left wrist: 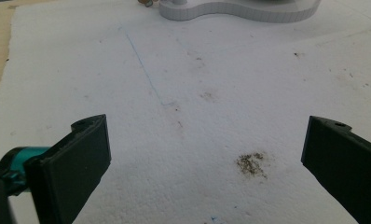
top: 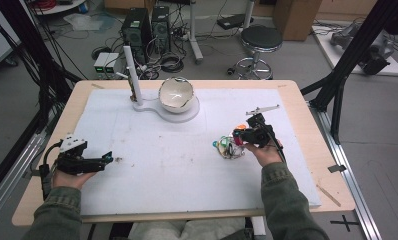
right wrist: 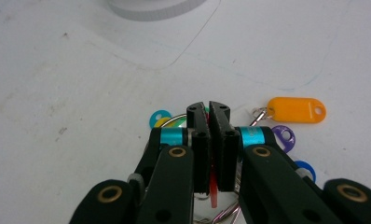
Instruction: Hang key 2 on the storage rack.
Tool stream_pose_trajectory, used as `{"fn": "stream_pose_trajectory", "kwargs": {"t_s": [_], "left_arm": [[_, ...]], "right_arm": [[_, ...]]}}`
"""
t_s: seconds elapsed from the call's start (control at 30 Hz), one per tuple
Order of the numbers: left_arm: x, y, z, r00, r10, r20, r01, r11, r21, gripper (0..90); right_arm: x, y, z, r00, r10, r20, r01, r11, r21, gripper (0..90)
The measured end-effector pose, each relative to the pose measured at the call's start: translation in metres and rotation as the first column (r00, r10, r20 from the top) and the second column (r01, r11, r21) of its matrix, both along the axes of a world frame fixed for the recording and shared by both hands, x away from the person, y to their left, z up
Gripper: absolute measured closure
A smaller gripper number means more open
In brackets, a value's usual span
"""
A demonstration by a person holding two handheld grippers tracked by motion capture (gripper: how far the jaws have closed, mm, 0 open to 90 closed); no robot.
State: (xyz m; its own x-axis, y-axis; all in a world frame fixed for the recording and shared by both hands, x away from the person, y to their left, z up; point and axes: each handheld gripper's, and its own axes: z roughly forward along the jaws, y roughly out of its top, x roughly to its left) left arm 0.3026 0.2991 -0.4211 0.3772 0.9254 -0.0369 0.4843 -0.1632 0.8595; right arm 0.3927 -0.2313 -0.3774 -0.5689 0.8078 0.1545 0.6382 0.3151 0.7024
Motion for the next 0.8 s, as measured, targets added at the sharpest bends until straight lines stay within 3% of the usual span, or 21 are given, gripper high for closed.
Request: {"fn": "stream_pose_trajectory", "kwargs": {"t_s": [0.3,0.8], "left_arm": [[0.0,-0.001,0.001,1.0,-0.007,0.007,0.007,1.0,-0.004,1.7],[0.0,0.0,0.002,0.9998,-0.014,0.014,0.015,0.9996,-0.025,1.8]], "right_arm": [[-0.001,-0.006,0.02,0.9997,-0.007,0.025,0.006,0.999,0.044,88.0],[0.001,0.0,0.06,0.9981,0.024,0.056,-0.029,0.9954,0.092,87.8]]}}
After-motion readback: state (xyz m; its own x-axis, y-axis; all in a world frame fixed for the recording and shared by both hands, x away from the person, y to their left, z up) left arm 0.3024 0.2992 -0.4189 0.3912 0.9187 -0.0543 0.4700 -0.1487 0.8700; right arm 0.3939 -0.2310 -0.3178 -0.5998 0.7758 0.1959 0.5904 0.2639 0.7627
